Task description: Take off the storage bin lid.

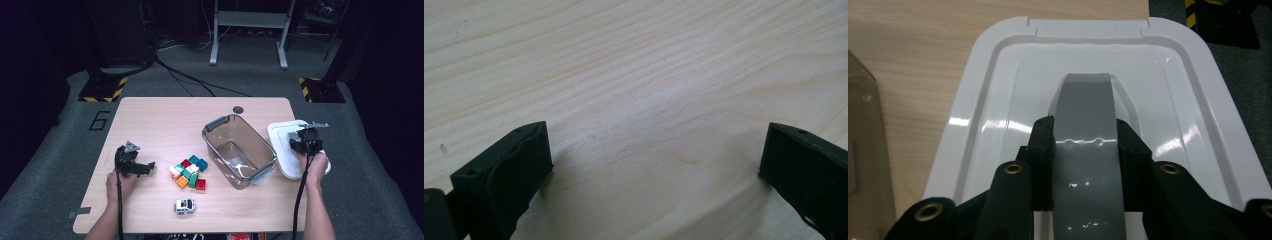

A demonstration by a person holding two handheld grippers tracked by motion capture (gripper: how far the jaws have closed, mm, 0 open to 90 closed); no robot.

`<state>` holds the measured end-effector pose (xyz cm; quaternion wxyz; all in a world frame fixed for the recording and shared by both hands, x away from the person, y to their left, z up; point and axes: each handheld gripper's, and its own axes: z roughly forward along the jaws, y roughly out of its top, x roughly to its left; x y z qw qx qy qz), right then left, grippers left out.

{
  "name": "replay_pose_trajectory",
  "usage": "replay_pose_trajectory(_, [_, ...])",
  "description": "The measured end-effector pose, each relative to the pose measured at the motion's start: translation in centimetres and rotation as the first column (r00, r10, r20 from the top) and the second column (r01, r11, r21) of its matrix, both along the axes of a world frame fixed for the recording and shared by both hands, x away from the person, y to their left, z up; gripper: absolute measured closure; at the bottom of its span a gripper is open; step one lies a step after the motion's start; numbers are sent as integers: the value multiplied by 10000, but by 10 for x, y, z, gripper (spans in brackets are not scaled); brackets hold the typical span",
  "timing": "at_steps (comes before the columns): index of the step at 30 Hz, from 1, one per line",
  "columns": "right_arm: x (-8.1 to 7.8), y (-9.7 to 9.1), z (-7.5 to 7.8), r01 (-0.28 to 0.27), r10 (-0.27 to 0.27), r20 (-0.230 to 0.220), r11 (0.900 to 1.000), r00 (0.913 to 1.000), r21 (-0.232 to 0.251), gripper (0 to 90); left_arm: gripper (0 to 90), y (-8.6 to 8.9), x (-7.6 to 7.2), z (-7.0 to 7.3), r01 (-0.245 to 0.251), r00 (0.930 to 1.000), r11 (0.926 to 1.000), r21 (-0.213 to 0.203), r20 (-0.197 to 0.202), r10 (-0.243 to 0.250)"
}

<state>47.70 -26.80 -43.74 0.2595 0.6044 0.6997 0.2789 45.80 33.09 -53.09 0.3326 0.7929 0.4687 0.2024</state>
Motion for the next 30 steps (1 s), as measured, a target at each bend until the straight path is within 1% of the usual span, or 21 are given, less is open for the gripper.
replay_pose_trajectory(2, [0,1,-2,7,-7,-50,10000,10000,67,670,2,0,0,0,-30,10000,10000,-34,50,30])
replay_pose_trajectory(5, [2,4,-8,-77,78,-153,10000,9999,21,670,3,0,0,0,0,10000,10000,1,-1,0])
replay_pose_trajectory(6, [2,5,-10,-19,20,-200,10000,9998,67,670,2,0,0,0,-4,10000,10000,-5,33,4])
replay_pose_trajectory(7, [2,5,-13,-27,28,-169,10000,9999,61,670,2,0,0,0,21,10000,10000,21,-25,-21])
replay_pose_trajectory(8, [3,6,-14,25,-21,-269,9999,9996,166,670,2,0,0,0,-10,10000,10000,-10,41,10])
replay_pose_trajectory(10, [4,6,-18,15,-9,-239,9997,9997,237,670,2,0,0,0,-2,10000,10000,1,17,2])
replay_pose_trajectory(12, [5,9,-23,49,-38,-404,9997,9992,253,670,2,0,0,0,5,10000,10000,11,5,-5])
replay_pose_trajectory(14, [6,9,-25,-7,16,-346,9996,9994,274,670,2,0,0,0,3,10000,10000,6,14,-3])
replay_pose_trajectory(16, [7,10,-29,23,-8,-467,9995,9989,325,669,2,0,0,0,-6,10000,10000,-9,36,6])
replay_pose_trajectory(18, [8,13,-35,82,-63,-497,9992,9987,383,669,2,0,0,0,-8,10000,10000,-8,38,8])
replay_pose_trajectory(20, [8,14,-36,112,-90,-537,9991,9985,416,669,2,0,0,0,-6,10000,10000,-6,34,6])
replay_pose_trajectory(22, [10,15,-40,38,-15,-542,9991,9985,419,669,2,0,0,0,13,10000,10000,16,-13,-13])
replay_pose_trajectory(23, [10,16,-42,201,-154,-665,9973,9977,702,668,2,0,0,0,-10,10000,10000,-12,40,10])
replay_pose_trajectory(24, [11,15,-45,139,-87,-678,9969,9977,773,668,2,0,0,0,2,10000,10000,5,4,-2])
replay_pose_trajectory(26, [12,15,-46,176,-119,-709,9966,9974,801,667,2,0,0,0,-7,10000,10000,-7,39,7])
replay_pose_trajectory(28, [13,16,-48,312,-231,-867,9952,9960,930,666,2,0,0,0,-10,10000,10000,-13,36,10])
replay_pose_trajectory(29, [14,15,-50,250,-170,-837,9951,9963,954,665,2,0,0,0,-8,10000,10000,-8,34,8])
replay_pose_trajectory(30, [14,14,-51,313,-215,-928,9940,9955,1047,651,2,0,0,0,13,10000,10000,16,-6,-13])
